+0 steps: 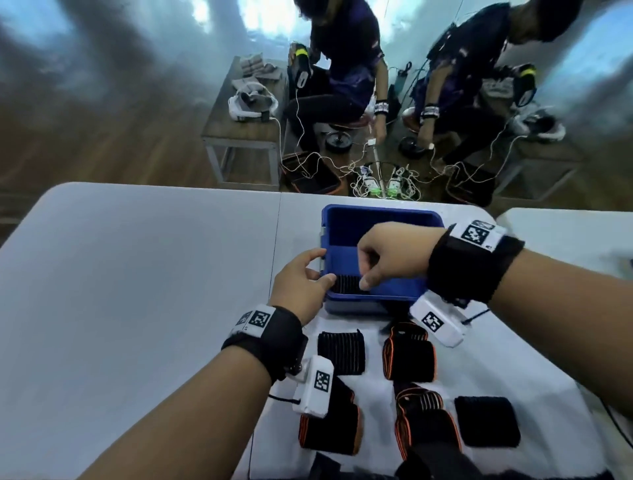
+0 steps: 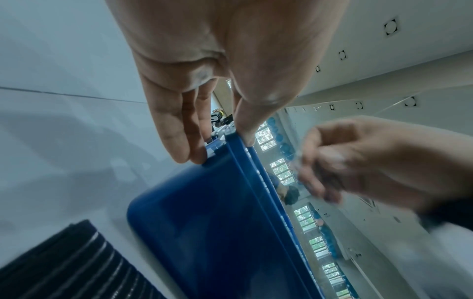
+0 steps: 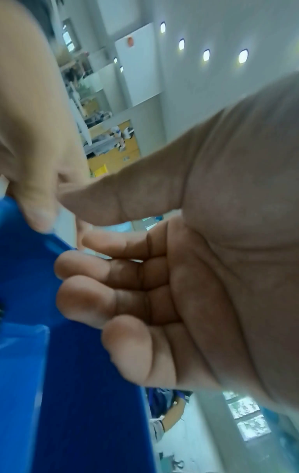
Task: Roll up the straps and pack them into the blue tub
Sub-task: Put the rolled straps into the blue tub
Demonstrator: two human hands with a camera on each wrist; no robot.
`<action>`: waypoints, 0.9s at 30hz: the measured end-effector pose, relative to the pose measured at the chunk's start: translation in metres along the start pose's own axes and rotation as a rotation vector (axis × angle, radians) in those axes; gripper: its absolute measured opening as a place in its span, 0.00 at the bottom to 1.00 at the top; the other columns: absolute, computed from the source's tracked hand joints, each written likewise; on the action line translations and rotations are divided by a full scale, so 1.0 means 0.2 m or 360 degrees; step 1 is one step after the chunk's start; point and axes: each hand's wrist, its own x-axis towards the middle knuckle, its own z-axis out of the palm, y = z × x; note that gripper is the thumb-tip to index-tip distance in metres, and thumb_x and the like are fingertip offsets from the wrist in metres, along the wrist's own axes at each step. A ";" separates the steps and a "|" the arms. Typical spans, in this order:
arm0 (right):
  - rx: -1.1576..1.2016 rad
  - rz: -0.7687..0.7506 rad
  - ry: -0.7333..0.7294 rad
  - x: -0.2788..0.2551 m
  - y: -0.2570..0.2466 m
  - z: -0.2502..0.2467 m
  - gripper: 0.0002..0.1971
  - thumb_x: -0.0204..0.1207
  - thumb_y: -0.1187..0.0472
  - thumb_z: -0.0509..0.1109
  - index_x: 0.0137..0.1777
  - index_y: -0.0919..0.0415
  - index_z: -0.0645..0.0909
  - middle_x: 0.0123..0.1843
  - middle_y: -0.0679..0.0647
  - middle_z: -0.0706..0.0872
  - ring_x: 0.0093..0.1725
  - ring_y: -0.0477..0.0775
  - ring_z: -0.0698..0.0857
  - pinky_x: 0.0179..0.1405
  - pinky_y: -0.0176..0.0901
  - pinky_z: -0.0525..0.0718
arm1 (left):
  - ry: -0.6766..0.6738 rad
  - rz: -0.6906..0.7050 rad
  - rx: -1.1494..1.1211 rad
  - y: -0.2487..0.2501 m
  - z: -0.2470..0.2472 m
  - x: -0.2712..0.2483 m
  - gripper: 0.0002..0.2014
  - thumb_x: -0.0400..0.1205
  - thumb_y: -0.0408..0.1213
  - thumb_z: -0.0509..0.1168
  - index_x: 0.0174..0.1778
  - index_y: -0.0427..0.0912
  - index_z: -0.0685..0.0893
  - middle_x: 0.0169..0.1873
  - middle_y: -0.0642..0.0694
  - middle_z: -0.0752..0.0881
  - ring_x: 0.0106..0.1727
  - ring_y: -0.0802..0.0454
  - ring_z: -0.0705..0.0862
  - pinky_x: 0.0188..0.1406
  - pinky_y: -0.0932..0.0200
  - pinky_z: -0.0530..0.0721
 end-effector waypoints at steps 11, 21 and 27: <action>-0.0175 -0.0071 -0.0042 -0.05 0.01 0.71 0.23 0.77 0.51 0.72 0.71 0.52 0.76 0.68 0.56 0.77 0.67 0.59 0.79 0.66 0.55 0.80 | -0.0042 0.0020 0.0049 0.02 -0.02 -0.02 0.21 0.83 0.38 0.71 0.71 0.58 0.80 0.44 0.43 0.90 0.43 0.45 0.91 0.42 0.47 0.94; -0.0208 -0.0030 -0.0029 0.07 0.03 0.74 0.15 0.82 0.49 0.69 0.63 0.55 0.80 0.62 0.56 0.83 0.59 0.59 0.82 0.59 0.53 0.83 | -0.0057 0.0037 0.0054 0.03 -0.02 -0.02 0.22 0.83 0.38 0.71 0.73 0.57 0.79 0.45 0.42 0.90 0.45 0.44 0.91 0.43 0.44 0.94; -0.0069 -0.0006 0.0016 0.10 0.04 0.78 0.11 0.75 0.51 0.76 0.53 0.52 0.81 0.55 0.53 0.80 0.53 0.56 0.81 0.47 0.46 0.81 | -0.0049 0.0037 0.0072 0.02 -0.02 -0.01 0.22 0.83 0.39 0.71 0.72 0.58 0.78 0.45 0.42 0.89 0.44 0.44 0.91 0.41 0.45 0.94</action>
